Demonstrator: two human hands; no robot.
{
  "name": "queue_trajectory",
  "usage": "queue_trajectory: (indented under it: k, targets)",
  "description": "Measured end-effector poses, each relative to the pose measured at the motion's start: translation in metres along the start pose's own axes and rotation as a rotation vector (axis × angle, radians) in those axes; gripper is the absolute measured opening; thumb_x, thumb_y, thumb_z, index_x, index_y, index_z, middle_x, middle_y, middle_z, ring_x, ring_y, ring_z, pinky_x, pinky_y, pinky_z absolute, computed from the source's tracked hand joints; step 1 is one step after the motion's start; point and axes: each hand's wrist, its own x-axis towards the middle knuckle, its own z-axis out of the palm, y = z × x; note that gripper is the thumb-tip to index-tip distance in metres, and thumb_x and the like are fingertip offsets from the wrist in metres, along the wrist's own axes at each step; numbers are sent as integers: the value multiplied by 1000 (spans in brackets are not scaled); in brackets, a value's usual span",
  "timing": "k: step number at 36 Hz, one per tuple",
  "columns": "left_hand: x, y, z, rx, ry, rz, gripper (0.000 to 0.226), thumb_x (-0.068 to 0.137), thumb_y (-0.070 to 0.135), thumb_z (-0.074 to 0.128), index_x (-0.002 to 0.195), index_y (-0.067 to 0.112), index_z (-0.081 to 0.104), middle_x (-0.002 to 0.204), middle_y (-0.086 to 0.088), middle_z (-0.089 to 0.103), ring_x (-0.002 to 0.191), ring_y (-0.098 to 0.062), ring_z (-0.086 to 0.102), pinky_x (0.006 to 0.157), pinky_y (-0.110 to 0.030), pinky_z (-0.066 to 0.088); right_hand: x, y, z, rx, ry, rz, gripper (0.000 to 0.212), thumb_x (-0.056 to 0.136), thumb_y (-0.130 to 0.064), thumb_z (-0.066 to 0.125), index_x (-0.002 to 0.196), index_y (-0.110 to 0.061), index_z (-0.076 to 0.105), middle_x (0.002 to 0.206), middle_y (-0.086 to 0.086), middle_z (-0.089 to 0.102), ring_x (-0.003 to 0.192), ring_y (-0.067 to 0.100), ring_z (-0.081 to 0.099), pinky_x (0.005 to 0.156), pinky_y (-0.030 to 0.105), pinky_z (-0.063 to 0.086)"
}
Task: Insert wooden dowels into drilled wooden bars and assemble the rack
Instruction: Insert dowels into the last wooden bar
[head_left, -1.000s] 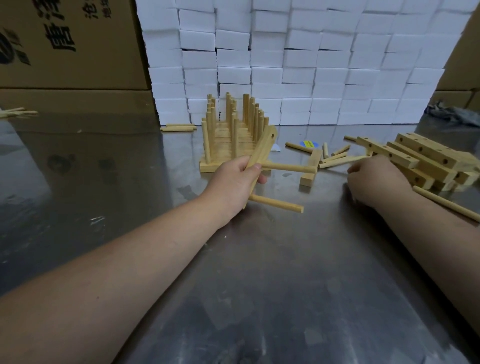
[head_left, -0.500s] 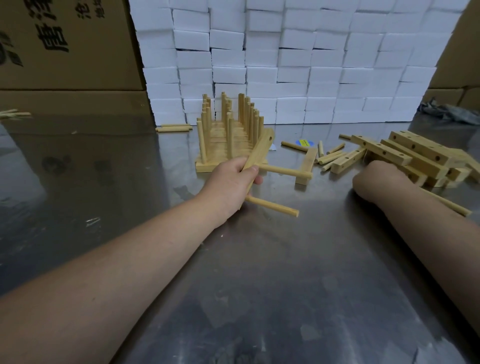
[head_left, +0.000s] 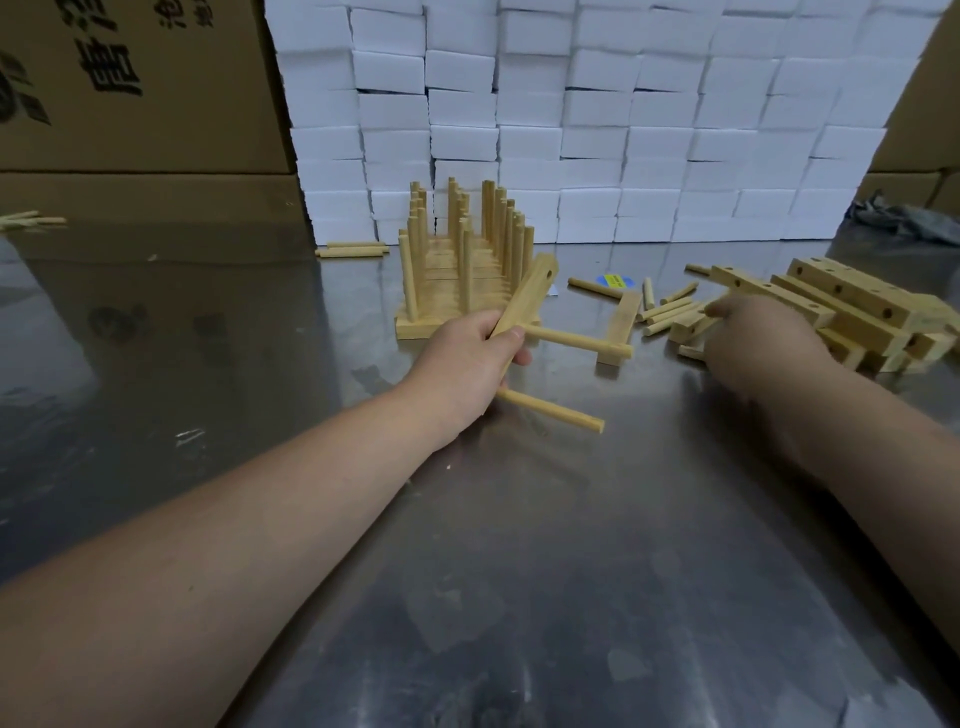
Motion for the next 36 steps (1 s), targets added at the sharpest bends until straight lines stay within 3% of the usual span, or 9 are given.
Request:
queue_trajectory:
  k: [2,4,10,15,20,23,29,33,36]
  targets:
    - [0,0,0,-4,1,2,23,95,22,47,79,23,64,77,6,65,57,-13,48,61,-30,46,0,2,-5,-102,-27,16,21,85,-5,47,102,-3,59,88,13,58,75,27,54,60,35,44]
    - [1,0,1,-5,5,4,23,94,22,47,78,24,64,78,4,65,57,-14,48,61,-31,46,-2,3,-8,-209,-69,2,6,84,-5,50,83,-4,55,77,12,54,66,25,50,51,29,38]
    - [0,0,0,-8,-2,7,22,94,22,48,79,25,65,82,-4,68,54,-13,48,62,-33,46,1,4,-4,-358,-105,-65,19,90,-9,46,71,-6,47,71,8,48,60,19,44,54,29,35]
    - [-1,2,-2,-29,-18,-1,20,93,20,49,85,33,61,71,11,64,52,-9,51,60,-30,47,1,5,-3,-278,-91,-113,15,88,-12,49,84,-5,62,75,10,57,65,21,51,50,27,36]
    - [-1,5,-3,-63,-34,-13,34,93,20,49,126,32,51,73,9,63,58,-9,52,62,-28,47,-8,-5,-8,21,63,-356,15,90,-25,47,83,-19,59,73,2,55,62,18,51,48,26,30]
    - [-1,5,-4,-90,-42,1,45,94,17,47,137,31,43,73,6,61,66,-13,52,68,-32,49,-22,-13,-7,277,78,-493,12,91,-26,44,86,-28,55,72,-2,56,62,16,52,51,28,38]
    - [-2,6,-3,-181,-85,-1,44,96,11,44,136,29,46,67,2,56,71,-15,51,59,-27,45,-30,-19,0,447,-3,-570,17,94,-23,42,91,-33,56,76,-3,58,62,13,51,57,27,40]
    - [-1,5,-3,-174,-104,10,42,95,12,45,133,31,50,62,6,56,66,-8,51,57,-24,45,-32,-20,0,496,38,-572,29,96,-23,40,114,-31,61,81,-4,61,76,18,57,63,24,44]
    - [-1,4,-3,-177,-111,6,43,95,12,46,133,31,49,60,8,56,66,-8,52,59,-25,45,-32,-20,0,491,85,-573,29,95,-22,40,113,-30,62,77,-6,60,65,11,53,58,25,42]
